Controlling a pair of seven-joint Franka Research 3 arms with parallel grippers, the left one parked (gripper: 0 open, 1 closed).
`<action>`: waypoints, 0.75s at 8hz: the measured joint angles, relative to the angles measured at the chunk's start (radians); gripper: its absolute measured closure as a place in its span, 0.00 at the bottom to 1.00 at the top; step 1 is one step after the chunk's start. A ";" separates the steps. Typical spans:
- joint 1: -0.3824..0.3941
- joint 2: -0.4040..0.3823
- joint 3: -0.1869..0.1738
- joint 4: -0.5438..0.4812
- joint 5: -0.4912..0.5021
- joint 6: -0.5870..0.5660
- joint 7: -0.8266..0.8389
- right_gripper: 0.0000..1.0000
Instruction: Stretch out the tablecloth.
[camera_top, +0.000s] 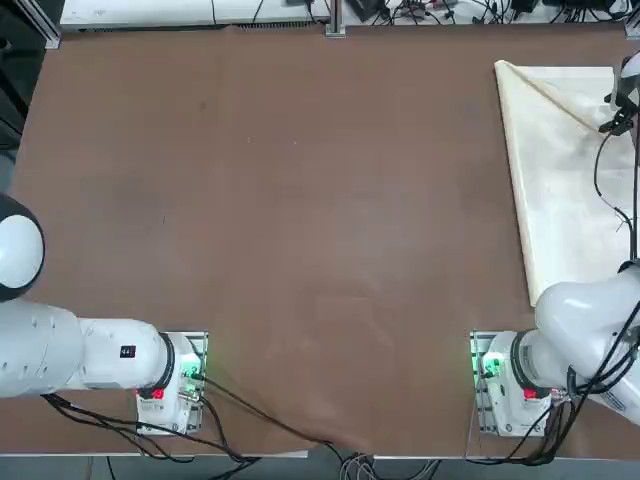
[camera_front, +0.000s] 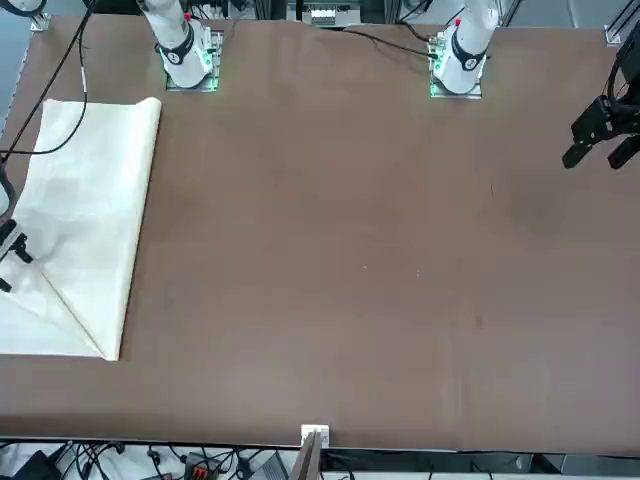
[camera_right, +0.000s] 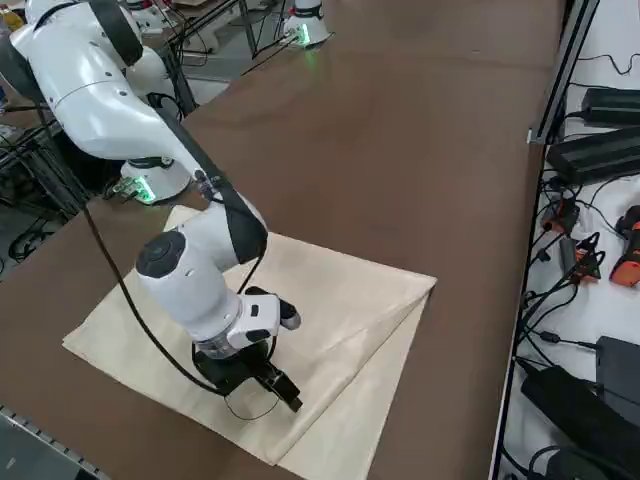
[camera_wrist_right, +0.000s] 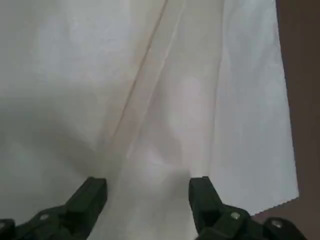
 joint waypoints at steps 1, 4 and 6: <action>-0.006 0.001 0.000 -0.001 0.000 -0.001 0.000 0.00; -0.037 0.003 0.001 -0.001 0.000 -0.021 -0.015 0.00; -0.038 0.002 0.005 -0.003 0.000 -0.037 -0.022 0.00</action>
